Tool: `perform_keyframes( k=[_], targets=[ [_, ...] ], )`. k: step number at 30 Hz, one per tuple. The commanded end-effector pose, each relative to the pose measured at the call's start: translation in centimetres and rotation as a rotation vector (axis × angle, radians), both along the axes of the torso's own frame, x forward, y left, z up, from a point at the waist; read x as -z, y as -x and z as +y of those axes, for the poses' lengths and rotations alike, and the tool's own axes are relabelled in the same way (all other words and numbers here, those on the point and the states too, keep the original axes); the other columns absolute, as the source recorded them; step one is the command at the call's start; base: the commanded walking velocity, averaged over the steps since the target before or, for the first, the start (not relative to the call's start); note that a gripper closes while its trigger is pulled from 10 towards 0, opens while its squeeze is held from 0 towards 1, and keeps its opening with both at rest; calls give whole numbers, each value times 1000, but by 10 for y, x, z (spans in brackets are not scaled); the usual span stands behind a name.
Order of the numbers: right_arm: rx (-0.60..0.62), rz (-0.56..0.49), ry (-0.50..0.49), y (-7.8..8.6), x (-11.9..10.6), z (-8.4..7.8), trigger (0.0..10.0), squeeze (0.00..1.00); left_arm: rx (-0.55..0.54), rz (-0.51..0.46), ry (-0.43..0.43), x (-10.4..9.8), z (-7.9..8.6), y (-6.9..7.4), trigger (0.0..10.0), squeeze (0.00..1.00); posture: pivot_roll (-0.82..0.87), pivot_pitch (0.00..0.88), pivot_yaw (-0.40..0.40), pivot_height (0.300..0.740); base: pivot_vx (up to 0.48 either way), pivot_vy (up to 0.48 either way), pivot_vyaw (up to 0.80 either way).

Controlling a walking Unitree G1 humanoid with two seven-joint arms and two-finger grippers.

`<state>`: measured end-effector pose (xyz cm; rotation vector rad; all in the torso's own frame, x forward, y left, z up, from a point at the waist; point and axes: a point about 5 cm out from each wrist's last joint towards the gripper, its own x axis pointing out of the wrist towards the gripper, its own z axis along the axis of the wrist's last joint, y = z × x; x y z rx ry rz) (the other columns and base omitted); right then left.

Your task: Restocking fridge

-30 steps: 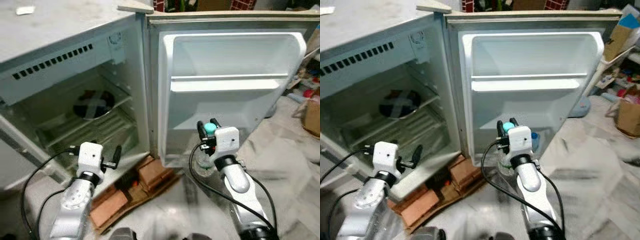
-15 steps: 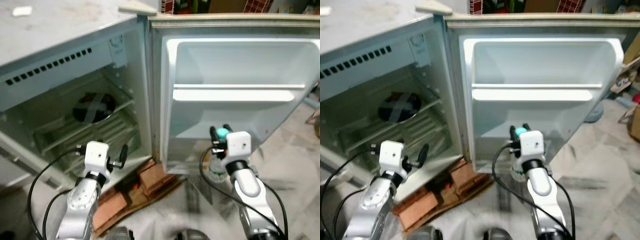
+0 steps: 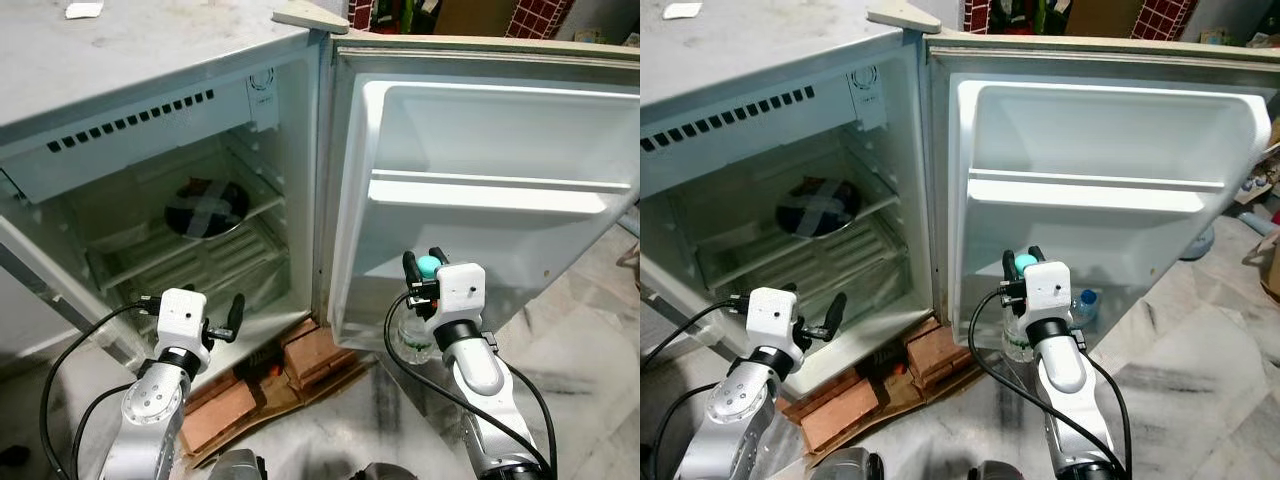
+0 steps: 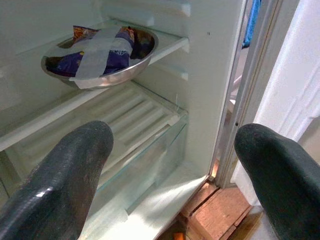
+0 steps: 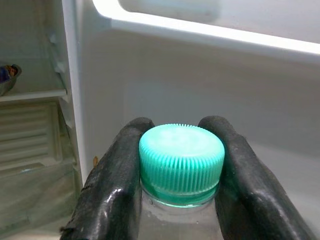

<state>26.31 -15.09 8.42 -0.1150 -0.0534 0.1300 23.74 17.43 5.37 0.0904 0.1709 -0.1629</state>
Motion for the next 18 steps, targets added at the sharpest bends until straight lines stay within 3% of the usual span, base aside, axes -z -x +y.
perform_keyframes(
  k=[1, 13, 18],
  targets=[
    [15, -28, 1, -1, -6, -3, 10000, 0, 7, -1, 2, -2, 0, 1, 10000, 0, 66, 98, -15, 740, 0, -281, 0],
    [23, -30, -11, 1, -6, -5, 10000, 0, -12, -7, 1, -2, 1, 1, 10000, 0, 66, 93, -19, 740, 0, -47, 0],
    [24, -39, -24, -2, -8, -6, 10000, 0, 5, -10, 12, -2, 0, 2, 10000, 0, 69, 87, -19, 740, 0, -374, 0]
  ],
)
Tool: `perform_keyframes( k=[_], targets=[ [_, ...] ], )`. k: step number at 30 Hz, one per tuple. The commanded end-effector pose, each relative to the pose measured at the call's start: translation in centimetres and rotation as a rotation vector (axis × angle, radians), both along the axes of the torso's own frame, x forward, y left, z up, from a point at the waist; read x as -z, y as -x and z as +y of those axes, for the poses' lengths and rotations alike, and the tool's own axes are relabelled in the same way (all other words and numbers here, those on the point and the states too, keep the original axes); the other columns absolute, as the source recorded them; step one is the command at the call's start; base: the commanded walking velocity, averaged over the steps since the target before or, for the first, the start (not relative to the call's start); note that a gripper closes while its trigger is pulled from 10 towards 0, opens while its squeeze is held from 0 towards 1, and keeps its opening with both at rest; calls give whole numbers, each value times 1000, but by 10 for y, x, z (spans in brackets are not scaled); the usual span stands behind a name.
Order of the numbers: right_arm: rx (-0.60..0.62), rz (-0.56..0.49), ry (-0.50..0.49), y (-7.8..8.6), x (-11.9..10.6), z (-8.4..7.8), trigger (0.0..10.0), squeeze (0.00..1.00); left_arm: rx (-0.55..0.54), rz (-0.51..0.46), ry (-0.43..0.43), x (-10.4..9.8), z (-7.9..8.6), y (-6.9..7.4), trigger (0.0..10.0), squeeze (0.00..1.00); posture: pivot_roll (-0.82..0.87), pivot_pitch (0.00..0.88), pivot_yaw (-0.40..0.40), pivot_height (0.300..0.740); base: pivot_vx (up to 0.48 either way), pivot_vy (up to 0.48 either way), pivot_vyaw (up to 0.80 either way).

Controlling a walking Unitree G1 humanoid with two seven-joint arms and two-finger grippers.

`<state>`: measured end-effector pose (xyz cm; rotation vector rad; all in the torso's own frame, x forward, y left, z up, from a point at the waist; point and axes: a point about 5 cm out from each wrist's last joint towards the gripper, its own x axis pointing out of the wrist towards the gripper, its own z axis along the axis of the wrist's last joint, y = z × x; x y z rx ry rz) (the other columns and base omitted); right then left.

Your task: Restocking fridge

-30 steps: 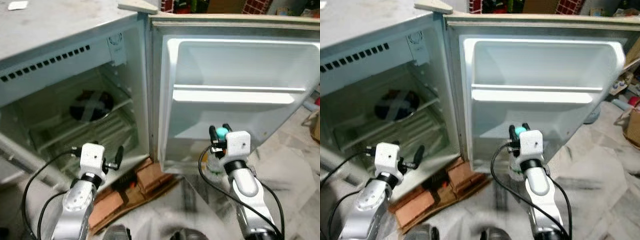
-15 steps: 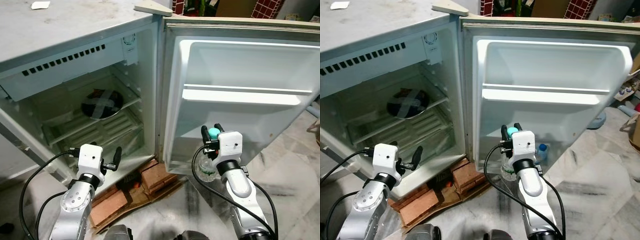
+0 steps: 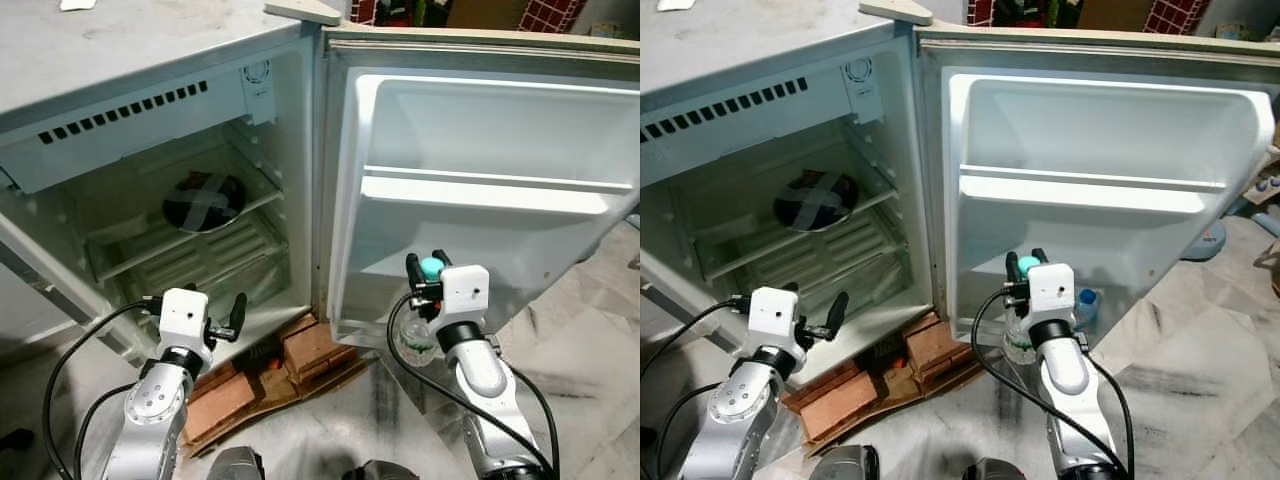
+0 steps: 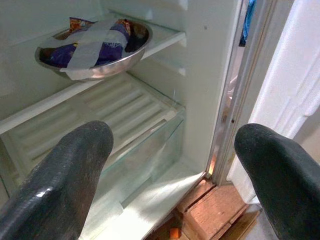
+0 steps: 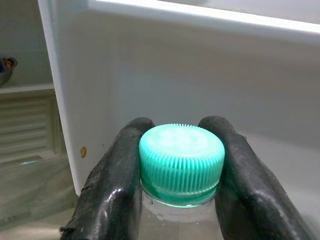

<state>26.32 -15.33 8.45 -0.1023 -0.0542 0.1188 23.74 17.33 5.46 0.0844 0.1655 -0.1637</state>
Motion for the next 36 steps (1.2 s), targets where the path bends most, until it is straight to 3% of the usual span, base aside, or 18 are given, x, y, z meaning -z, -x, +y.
perform_keyframes(
  k=[1, 4, 21, 29, 36],
  targets=[
    [14, -41, -15, -2, -9, -4, 10000, 0, 4, -5, 5, -1, 1, 1, 10000, 0, 68, 87, -19, 740, 0, -446, 0],
    [14, -37, -2, -3, -8, -4, 10000, 0, 3, -9, 6, -2, 1, 0, 10000, 0, 68, 87, -20, 740, 0, -411, 0],
    [26, -27, -7, -1, -6, -5, 10000, 0, 6, -15, 7, -2, 2, 0, 10000, 0, 65, 93, -17, 740, 0, 0, 0],
    [29, -20, -9, -2, -6, -6, 10000, 0, 15, -12, 11, -2, -1, 1, 10000, 0, 62, 97, -18, 740, 283, 0, 0],
    [32, -18, -11, -2, -6, -6, 10000, 0, 24, -16, 20, -2, -4, 1, 10000, 0, 60, 100, -19, 740, 0, 0, -334]
  ],
)
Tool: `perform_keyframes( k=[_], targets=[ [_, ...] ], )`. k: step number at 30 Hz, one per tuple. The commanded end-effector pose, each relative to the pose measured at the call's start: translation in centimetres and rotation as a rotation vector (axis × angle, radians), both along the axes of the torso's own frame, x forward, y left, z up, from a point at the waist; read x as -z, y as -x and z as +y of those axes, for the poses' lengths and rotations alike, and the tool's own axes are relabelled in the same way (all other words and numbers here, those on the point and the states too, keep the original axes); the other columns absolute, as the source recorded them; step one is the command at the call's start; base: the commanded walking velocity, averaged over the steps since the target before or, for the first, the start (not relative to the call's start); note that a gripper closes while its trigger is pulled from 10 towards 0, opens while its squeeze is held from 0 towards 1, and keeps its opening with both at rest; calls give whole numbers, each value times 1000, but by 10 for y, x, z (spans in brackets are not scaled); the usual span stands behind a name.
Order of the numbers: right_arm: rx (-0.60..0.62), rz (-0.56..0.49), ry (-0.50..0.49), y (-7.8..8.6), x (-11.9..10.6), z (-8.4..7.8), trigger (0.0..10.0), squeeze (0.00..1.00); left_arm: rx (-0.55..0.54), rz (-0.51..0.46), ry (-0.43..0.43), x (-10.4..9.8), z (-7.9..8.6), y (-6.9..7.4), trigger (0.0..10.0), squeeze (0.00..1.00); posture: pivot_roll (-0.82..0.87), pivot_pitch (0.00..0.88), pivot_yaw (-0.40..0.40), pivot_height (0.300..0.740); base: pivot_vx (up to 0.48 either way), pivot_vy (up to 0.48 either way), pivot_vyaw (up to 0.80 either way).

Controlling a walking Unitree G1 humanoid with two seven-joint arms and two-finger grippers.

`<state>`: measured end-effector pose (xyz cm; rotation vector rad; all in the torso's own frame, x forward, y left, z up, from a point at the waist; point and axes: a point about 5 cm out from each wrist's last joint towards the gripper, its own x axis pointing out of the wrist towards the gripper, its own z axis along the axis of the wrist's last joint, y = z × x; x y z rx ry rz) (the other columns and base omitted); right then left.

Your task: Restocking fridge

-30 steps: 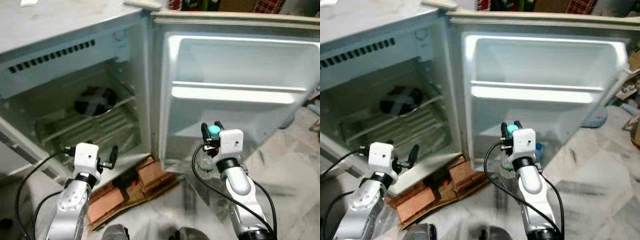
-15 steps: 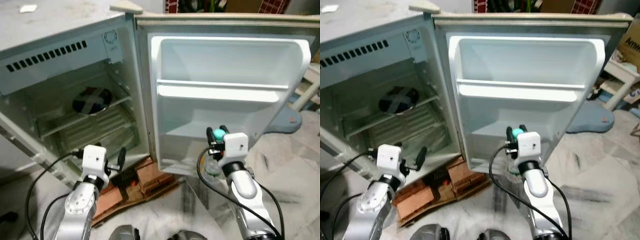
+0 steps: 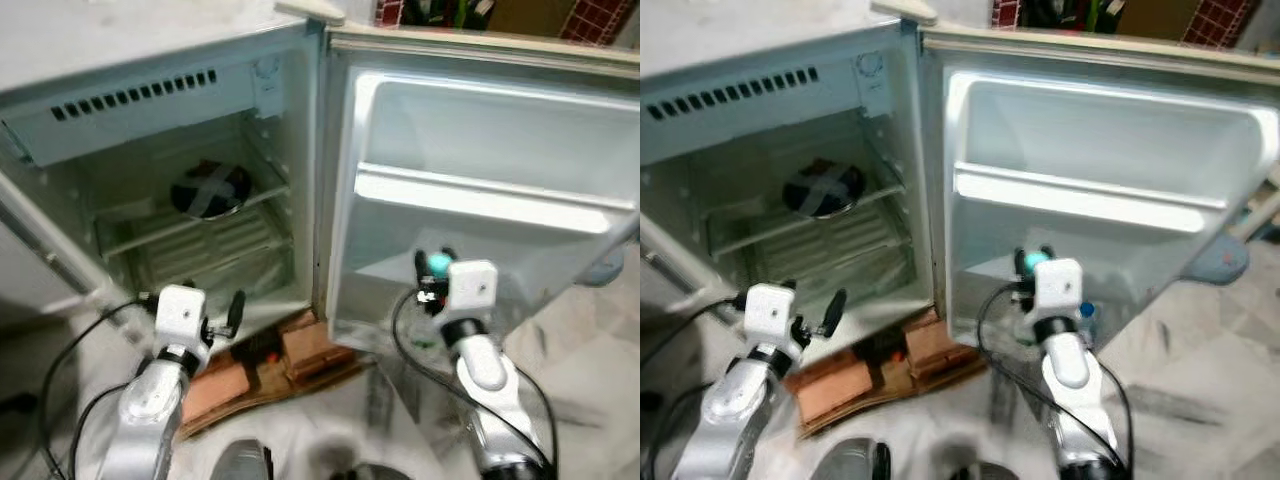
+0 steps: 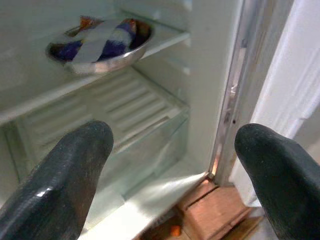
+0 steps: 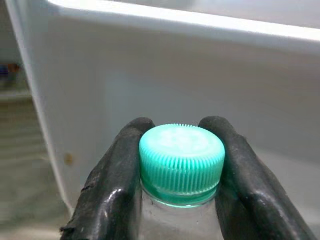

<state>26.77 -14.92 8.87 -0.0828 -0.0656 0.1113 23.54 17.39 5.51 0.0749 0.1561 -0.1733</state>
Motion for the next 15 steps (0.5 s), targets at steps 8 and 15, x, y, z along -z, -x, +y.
perform_keyframes(
  k=[8, 15],
  targets=[
    [32, -6, 2, 1, -3, -10, 10000, 0, 15, -3, 10, -2, -4, -1, 10000, 0, 60, 110, -24, 740, 0, 0, -73],
    [28, -18, 14, -2, -7, -8, 10000, 0, 15, -12, 9, -6, -3, -4, 10000, 0, 67, 128, -27, 740, 0, 0, -312]
  ],
)
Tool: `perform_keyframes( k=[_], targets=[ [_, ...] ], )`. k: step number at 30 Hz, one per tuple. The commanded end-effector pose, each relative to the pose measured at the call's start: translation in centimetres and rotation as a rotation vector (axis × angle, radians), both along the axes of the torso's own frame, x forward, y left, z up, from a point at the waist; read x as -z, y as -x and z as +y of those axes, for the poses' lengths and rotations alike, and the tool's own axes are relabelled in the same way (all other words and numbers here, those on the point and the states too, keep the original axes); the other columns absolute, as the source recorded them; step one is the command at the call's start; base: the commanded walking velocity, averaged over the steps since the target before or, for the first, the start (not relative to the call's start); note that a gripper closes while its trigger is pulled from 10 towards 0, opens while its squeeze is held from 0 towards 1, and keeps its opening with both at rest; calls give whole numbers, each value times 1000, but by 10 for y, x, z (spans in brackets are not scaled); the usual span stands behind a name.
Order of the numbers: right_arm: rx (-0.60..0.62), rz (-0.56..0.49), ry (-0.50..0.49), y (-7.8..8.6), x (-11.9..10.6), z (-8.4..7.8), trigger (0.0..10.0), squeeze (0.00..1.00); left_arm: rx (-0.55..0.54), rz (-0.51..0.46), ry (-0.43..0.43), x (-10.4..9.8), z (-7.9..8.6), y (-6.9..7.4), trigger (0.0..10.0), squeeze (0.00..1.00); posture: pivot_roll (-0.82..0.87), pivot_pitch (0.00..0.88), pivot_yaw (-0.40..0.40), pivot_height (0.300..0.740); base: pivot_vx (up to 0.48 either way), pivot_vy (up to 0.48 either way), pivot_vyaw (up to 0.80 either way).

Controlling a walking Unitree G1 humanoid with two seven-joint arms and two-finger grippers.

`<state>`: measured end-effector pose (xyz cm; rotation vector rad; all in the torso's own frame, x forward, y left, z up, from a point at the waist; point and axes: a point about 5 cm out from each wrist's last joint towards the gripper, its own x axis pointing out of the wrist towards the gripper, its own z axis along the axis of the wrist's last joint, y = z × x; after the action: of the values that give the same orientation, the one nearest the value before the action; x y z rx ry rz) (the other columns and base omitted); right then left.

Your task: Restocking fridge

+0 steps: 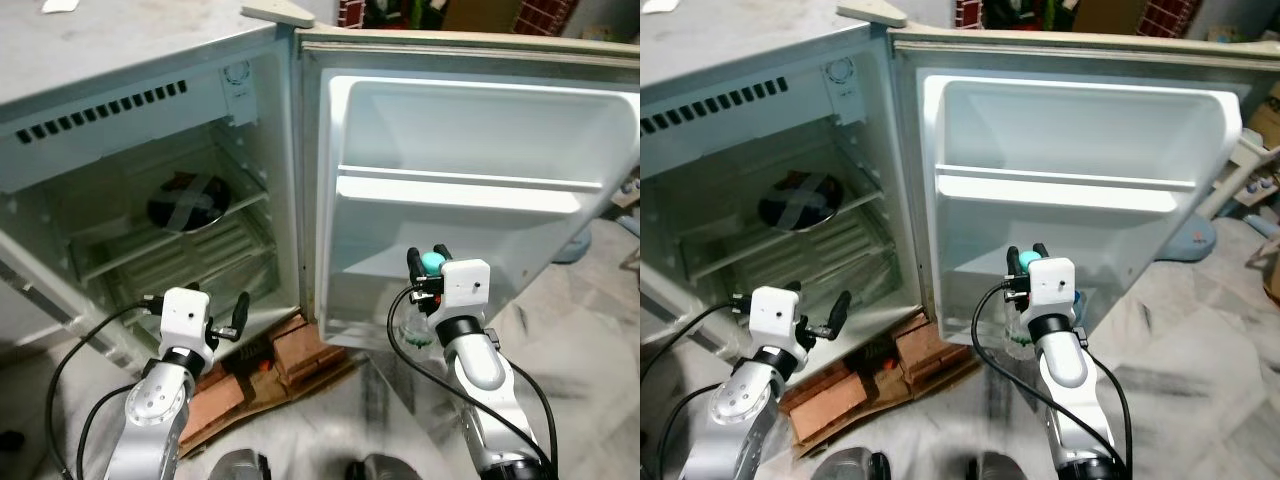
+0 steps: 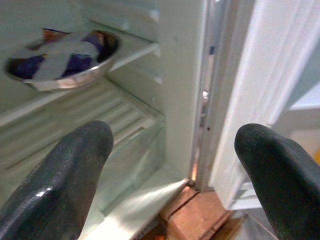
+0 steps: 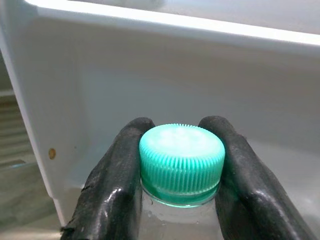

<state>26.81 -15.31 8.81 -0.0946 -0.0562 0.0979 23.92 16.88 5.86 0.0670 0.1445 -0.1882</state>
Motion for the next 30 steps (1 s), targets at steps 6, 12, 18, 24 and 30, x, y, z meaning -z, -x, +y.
perform_keyframes(
  k=[6, 12, 18, 24, 30],
  targets=[
    [3, -47, -16, -3, -11, 0, 10000, 0, -19, 8, -13, -1, 4, 1, 10000, 0, 66, 135, -22, 740, 0, 0, 0],
    [5, -33, -40, -1, -8, 2, 10000, 0, -13, 20, -12, 1, 3, 5, 10000, 0, 68, 133, -20, 731, 0, 0, 0],
    [-2, -33, -39, -1, -8, 3, 10000, 0, -14, 24, -15, 1, 4, 5, 10000, 0, 70, 130, -21, 686, 0, 0, 0],
    [-2, -37, -33, -2, -8, 2, 10000, 0, -27, 24, -21, 1, 5, 4, 10000, 0, 71, 130, -20, 646, 0, 0, 0],
    [0, -42, -26, -4, -9, 1, 10000, 0, -36, 27, -30, 1, 6, 2, 10000, 0, 72, 129, -18, 641, 0, 0, 0]
  ],
)
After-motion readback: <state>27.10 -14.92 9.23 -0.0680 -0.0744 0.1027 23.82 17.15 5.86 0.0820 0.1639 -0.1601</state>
